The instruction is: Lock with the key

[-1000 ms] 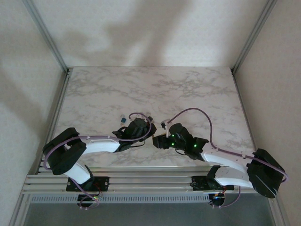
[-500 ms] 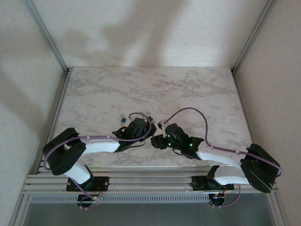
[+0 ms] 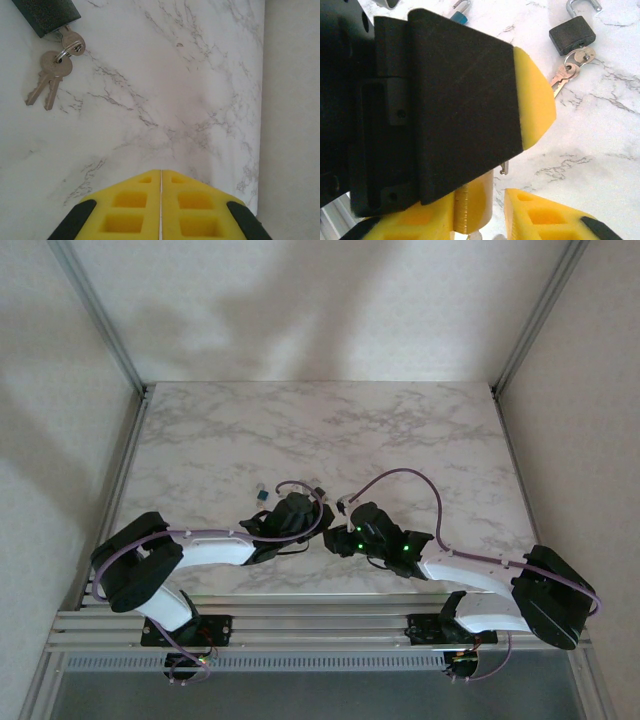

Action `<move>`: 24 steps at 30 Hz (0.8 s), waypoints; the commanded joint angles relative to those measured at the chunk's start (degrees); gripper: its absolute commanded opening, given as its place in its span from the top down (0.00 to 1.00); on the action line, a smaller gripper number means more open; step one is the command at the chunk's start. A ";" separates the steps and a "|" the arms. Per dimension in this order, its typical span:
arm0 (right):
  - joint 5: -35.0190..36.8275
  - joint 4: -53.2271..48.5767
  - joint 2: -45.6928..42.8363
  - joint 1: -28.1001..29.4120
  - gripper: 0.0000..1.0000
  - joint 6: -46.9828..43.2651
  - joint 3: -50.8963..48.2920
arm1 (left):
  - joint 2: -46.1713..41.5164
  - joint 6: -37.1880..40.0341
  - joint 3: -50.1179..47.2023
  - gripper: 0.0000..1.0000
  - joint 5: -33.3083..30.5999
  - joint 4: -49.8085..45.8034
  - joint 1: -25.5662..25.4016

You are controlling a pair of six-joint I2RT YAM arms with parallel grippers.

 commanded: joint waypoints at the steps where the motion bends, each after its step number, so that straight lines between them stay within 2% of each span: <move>1: 0.46 0.60 0.48 0.51 0.74 0.35 1.66 | -1.56 0.48 0.96 1.00 -0.04 -0.10 -0.96; 6: 0.46 0.72 0.43 0.51 0.80 0.54 1.30 | -2.24 0.46 0.70 1.00 -0.42 -0.32 -1.01; 15: 0.72 -0.17 -1.01 0.50 1.00 0.58 0.94 | -3.17 1.07 0.69 1.00 -1.16 -0.80 -1.02; 24: 0.07 -0.62 -4.00 0.48 1.00 0.69 -0.69 | -6.12 2.45 0.78 1.00 -3.25 -2.88 -0.85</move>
